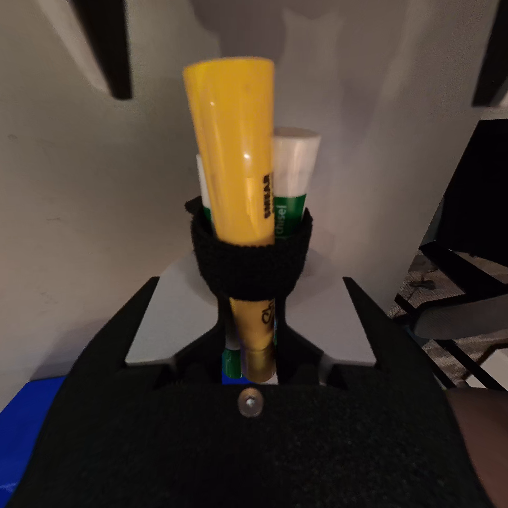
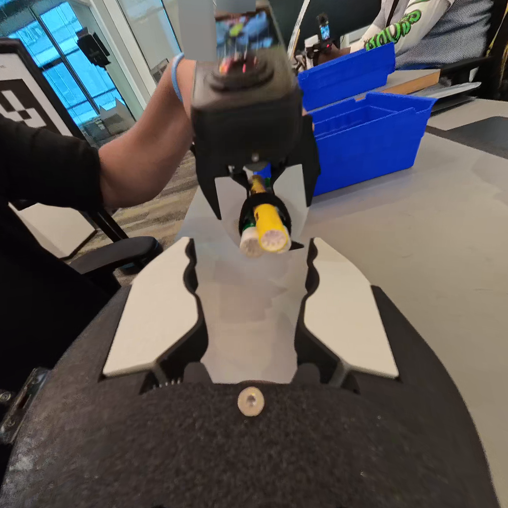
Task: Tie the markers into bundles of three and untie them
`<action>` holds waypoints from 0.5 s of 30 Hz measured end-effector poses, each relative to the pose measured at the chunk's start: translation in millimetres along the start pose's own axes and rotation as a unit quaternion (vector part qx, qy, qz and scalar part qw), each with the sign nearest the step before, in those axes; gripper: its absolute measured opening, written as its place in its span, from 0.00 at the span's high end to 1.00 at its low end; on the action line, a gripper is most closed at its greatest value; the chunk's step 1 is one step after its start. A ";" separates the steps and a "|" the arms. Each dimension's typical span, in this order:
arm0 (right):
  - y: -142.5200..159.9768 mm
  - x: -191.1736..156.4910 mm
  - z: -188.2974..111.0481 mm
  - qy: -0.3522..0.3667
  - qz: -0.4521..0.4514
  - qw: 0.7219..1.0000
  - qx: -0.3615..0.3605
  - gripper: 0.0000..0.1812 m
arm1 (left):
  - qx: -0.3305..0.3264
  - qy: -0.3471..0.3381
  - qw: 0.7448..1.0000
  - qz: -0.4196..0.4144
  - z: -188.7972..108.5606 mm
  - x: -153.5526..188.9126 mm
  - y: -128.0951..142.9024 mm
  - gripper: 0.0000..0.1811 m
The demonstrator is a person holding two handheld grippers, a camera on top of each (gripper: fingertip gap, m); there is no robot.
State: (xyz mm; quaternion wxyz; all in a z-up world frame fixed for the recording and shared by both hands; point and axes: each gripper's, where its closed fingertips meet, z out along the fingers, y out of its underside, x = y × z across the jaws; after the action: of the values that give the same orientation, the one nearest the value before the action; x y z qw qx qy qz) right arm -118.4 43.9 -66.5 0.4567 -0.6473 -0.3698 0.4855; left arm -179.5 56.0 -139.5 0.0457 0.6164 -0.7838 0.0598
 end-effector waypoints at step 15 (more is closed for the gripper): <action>-9.2 -20.5 20.3 0.157 0.302 0.899 0.276 0.43 | 0.077 0.036 0.996 0.016 -31.1 11.8 -16.4 0.77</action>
State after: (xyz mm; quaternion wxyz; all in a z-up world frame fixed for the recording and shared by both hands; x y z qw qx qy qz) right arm -143.6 32.6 -54.1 0.5004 -0.6433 0.0690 0.5753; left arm -166.4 45.5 -106.4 0.0255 0.6031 -0.7844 0.1428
